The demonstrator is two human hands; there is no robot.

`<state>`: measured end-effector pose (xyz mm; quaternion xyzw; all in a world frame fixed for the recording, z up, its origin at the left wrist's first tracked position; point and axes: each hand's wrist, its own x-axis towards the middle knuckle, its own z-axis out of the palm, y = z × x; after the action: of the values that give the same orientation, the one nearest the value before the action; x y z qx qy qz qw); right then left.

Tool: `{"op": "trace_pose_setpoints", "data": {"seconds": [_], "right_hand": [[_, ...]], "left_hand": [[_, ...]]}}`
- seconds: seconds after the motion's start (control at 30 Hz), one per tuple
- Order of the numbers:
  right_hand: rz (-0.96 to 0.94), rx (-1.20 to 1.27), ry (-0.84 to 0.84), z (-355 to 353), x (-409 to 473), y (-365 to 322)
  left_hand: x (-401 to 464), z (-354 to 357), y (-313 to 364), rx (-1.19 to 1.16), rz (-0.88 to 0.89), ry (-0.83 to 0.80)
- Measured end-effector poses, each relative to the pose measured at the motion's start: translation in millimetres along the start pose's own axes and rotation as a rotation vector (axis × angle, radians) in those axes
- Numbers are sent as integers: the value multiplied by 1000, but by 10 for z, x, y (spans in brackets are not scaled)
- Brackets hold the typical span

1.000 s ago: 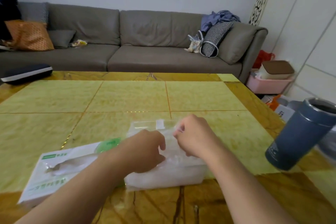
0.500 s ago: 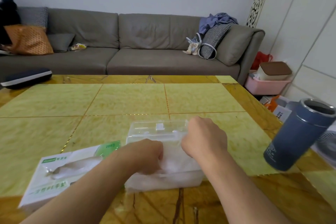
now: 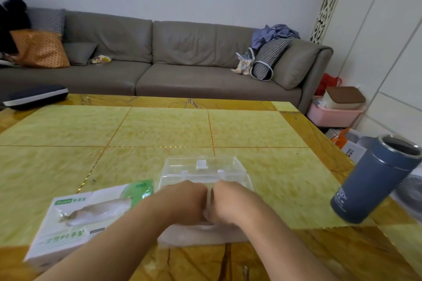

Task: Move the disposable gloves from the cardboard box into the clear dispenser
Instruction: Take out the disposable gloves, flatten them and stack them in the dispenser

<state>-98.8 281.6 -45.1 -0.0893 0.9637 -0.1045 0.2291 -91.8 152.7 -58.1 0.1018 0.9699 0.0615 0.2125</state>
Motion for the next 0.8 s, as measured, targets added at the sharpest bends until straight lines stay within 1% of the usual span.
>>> {"op": "trace_pose_setpoints", "data": {"seconds": [0.1,0.17,0.3,0.4,0.47,0.53,0.63,0.7,0.8], "right_hand": [[-6,-148,-111,-81,-13,-31],[-12,-229,-229,-113,15,-60],[32,-304,-351,-111,107,-79],[39,-338,-307,-142,40,-114],[44,-327,-287,-147,-16,-123],[41,-294,-275,-147,-39,-114],[-12,-268,-277,-141,-80,-97],[13,-241,-272,-156,-111,-84],[22,-213,-200,-170,-154,-88]], "left_hand": [[10,-9,8,16,-8,-80],[-9,-36,48,82,-25,-131],[-24,-68,119,241,-54,-164],[-54,-46,111,289,-41,-96],[-83,-38,56,269,-3,-76],[-78,-32,-21,255,18,-87],[-100,-72,-51,250,8,-129],[-147,-120,-39,215,4,-129],[-291,-144,-97,98,37,-13]]}}
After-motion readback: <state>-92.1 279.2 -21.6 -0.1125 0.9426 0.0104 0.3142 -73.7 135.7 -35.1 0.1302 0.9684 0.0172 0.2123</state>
